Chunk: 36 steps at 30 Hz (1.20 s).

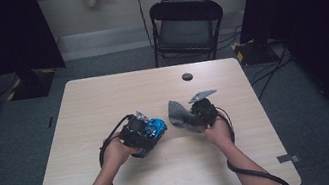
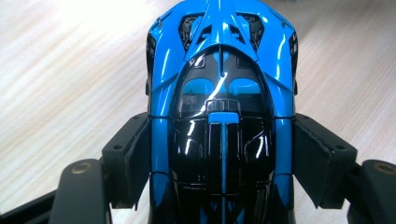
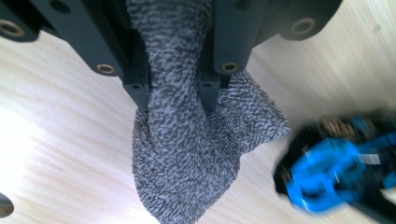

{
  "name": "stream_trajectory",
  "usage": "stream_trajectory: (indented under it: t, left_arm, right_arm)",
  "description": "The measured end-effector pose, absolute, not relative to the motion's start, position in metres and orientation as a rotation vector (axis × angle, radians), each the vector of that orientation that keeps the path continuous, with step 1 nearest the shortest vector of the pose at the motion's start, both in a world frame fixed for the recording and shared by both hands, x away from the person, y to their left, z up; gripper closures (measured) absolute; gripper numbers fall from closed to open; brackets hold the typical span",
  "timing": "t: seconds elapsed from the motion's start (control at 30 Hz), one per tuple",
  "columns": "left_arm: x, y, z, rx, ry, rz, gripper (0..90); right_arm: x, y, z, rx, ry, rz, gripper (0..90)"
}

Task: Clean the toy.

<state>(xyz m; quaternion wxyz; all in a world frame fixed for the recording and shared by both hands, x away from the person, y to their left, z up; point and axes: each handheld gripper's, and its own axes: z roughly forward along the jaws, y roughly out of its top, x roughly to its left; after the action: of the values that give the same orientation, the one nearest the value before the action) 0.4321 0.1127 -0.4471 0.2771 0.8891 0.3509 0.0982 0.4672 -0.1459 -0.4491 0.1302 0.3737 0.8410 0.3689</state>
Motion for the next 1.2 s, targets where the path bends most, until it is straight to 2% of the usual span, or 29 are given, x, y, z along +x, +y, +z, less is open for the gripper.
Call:
stream_trajectory:
  t: [0.73, 1.2]
  left_arm:
    - [0.419, 0.082, -0.438, 2.421, 0.822, 0.231, 28.3]
    - [0.425, 0.089, -0.437, 2.435, 0.849, 0.251, 28.2]
  right_arm:
    - [0.481, -0.117, -0.433, 1.078, 2.464, 1.117, 73.7]
    - [0.475, -0.121, -0.436, 1.001, 2.54, 1.131, 73.7]
